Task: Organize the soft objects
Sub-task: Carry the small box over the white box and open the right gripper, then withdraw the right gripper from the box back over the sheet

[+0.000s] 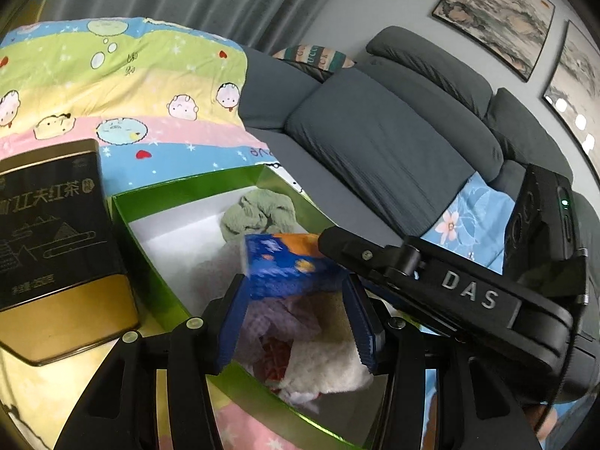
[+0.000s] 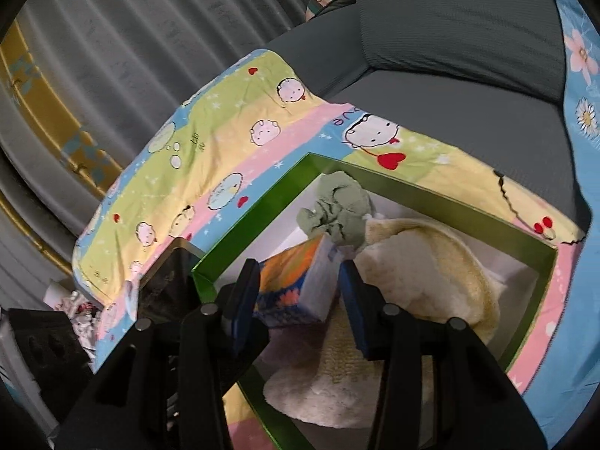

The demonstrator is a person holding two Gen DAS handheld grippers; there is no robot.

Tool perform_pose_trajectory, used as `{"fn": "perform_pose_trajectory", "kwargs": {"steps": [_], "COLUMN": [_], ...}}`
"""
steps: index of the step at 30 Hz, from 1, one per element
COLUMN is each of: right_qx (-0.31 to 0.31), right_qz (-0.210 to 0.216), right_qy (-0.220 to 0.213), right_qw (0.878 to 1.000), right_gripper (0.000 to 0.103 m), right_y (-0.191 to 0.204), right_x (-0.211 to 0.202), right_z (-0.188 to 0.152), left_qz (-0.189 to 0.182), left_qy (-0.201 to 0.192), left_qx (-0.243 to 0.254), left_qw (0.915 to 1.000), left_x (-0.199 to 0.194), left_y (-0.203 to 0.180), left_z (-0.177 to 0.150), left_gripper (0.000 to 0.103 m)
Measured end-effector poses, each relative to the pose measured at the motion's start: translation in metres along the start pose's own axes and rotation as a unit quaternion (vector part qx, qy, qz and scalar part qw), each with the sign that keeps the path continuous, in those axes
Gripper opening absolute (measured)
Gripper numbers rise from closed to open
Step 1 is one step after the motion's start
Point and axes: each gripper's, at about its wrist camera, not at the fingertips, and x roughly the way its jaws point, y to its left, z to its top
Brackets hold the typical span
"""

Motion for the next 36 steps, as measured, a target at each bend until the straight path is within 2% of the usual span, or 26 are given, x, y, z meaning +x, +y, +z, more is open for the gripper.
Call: {"fn": "perform_pose_trajectory", "kwargs": {"steps": [1, 4, 6, 8, 11, 15, 17, 21, 27, 30, 33, 35, 36], "right_qx": [0.000, -0.003, -0.007, -0.005, -0.021, -0.047, -0.059, -0.085, -0.128, -0.159, -0.181, -0.187, -0.186], "right_qz": [0.000, -0.005, -0.011, 0.001, 0.006, -0.007, -0.002, -0.005, 0.000, -0.006, -0.001, 0.022, 0.035], "right_qy": [-0.005, -0.022, -0.029, -0.030, -0.035, -0.045, -0.047, -0.048, -0.040, -0.031, -0.014, 0.008, 0.020], "right_qw": [1.000, 1.000, 0.999, 1.000, 0.999, 0.998, 0.997, 0.995, 0.991, 0.987, 0.983, 0.982, 0.982], "right_gripper": [0.053, 0.062, 0.066, 0.070, 0.071, 0.074, 0.081, 0.082, 0.084, 0.085, 0.085, 0.085, 0.085], "right_y": [0.000, 0.002, 0.004, 0.007, 0.016, 0.033, 0.043, 0.061, 0.092, 0.112, 0.127, 0.139, 0.144], "right_x": [-0.002, -0.012, -0.017, -0.023, -0.029, -0.036, -0.039, -0.041, -0.037, -0.029, -0.019, -0.012, -0.009], "right_z": [0.000, -0.001, -0.001, -0.002, -0.005, -0.010, -0.014, -0.021, -0.038, -0.051, -0.062, -0.070, -0.074], "left_qz": [0.002, 0.015, 0.028, 0.037, 0.054, 0.085, 0.112, 0.157, 0.237, 0.238, 0.248, 0.243, 0.247], "left_qy": [-0.001, -0.019, -0.024, -0.029, -0.039, -0.050, -0.055, -0.056, -0.063, -0.086, -0.070, -0.074, -0.080], "left_qx": [0.004, 0.021, 0.027, 0.027, 0.016, -0.005, -0.018, -0.047, -0.089, -0.119, -0.155, -0.163, -0.170], "left_qw": [1.0000, 0.9995, 0.9990, 0.9986, 0.9977, 0.9951, 0.9920, 0.9848, 0.9654, 0.9601, 0.9536, 0.9534, 0.9507], "left_x": [-0.003, -0.023, -0.036, -0.051, -0.082, -0.119, -0.139, -0.170, -0.212, -0.222, -0.222, -0.228, -0.231], "left_y": [-0.001, -0.004, -0.003, 0.002, 0.015, 0.037, 0.051, 0.081, 0.136, 0.165, 0.186, 0.191, 0.195], "left_z": [0.000, -0.003, -0.004, -0.005, -0.009, -0.019, -0.028, -0.045, -0.083, -0.101, -0.109, -0.113, -0.113], "left_gripper": [0.069, 0.082, 0.083, 0.084, 0.085, 0.094, 0.094, 0.095, 0.095, 0.095, 0.095, 0.095, 0.095]}}
